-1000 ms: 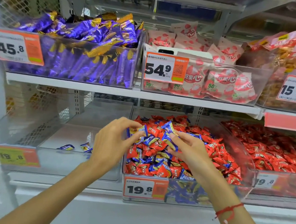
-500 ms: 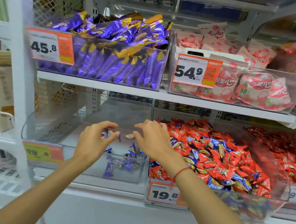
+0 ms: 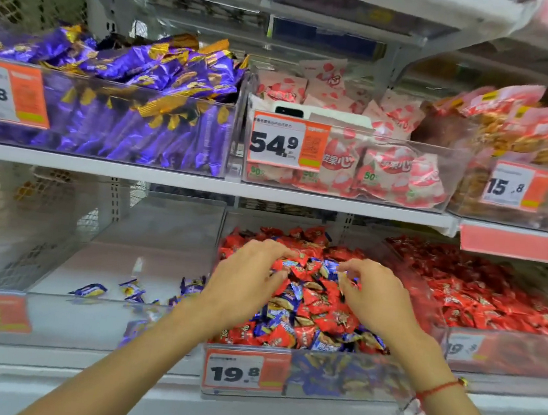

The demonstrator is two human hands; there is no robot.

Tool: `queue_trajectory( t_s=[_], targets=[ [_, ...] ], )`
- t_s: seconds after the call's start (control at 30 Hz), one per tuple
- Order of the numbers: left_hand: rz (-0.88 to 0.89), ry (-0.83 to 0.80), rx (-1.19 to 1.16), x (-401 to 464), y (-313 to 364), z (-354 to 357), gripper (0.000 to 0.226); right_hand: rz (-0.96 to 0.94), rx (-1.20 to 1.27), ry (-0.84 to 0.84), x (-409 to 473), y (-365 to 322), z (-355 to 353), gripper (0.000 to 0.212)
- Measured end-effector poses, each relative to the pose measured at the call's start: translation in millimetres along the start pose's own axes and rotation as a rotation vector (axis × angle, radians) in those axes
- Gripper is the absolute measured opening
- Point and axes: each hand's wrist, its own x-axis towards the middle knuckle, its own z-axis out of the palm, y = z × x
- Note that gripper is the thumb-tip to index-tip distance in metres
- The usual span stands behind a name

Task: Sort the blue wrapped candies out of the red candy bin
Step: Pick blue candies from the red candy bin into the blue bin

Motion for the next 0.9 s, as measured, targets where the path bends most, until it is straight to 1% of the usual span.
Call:
queue_trajectory(
  t_s=[0.07, 0.13, 0.17, 0.23, 0.3, 0.37, 0.47, 0.57, 0.63, 0.67, 0.73, 0.8, 0.83, 0.9],
  targets=[
    [0.079, -0.163, 0.113, 17, 9, 22, 0.046, 0.002, -0.057, -0.026, 8, 12, 2, 0.028],
    [0.107, -0.231, 0.163, 28, 13, 39, 0.05, -0.045, -0.06, -0.035, 17, 16, 8, 0.037],
    [0.106, -0.237, 0.157, 30, 13, 44, 0.049, -0.07, -0.079, -0.075, 21, 17, 13, 0.043],
    [0.12, -0.183, 0.144, 31, 10, 48, 0.042, -0.101, -0.149, -0.221, 28, 18, 24, 0.054],
    [0.113, -0.139, 0.137, 28, 5, 43, 0.037, -0.102, -0.191, -0.313, 32, 18, 34, 0.053],
    [0.06, -0.157, 0.119, 25, 1, 33, 0.035, -0.119, -0.159, -0.269, 34, 18, 35, 0.048],
    [-0.007, -0.179, 0.111, 23, 7, 19, 0.028, -0.154, -0.024, -0.21, 32, 18, 17, 0.04],
    [-0.012, -0.084, 0.083, 33, 18, 19, 0.023, -0.146, 0.057, -0.16, 29, 23, 1, 0.029],
    [0.038, -0.042, 0.085, 48, 23, 29, 0.028, -0.113, 0.134, -0.112, 29, 26, -2, 0.027],
    [0.067, -0.067, 0.106, 56, 25, 35, 0.033, -0.084, 0.179, -0.092, 29, 29, -3, 0.029],
    [0.102, -0.201, 0.213, 71, 27, 48, 0.042, -0.027, 0.278, -0.053, 31, 37, -6, 0.033],
    [0.126, -0.317, 0.361, 81, 27, 56, 0.042, 0.011, 0.341, -0.02, 33, 47, -9, 0.037],
    [0.142, -0.34, 0.405, 84, 28, 58, 0.04, 0.022, 0.371, -0.003, 33, 51, -12, 0.038],
    [0.157, -0.346, 0.418, 85, 28, 57, 0.038, 0.052, 0.466, 0.046, 34, 56, -14, 0.037]
  ],
)
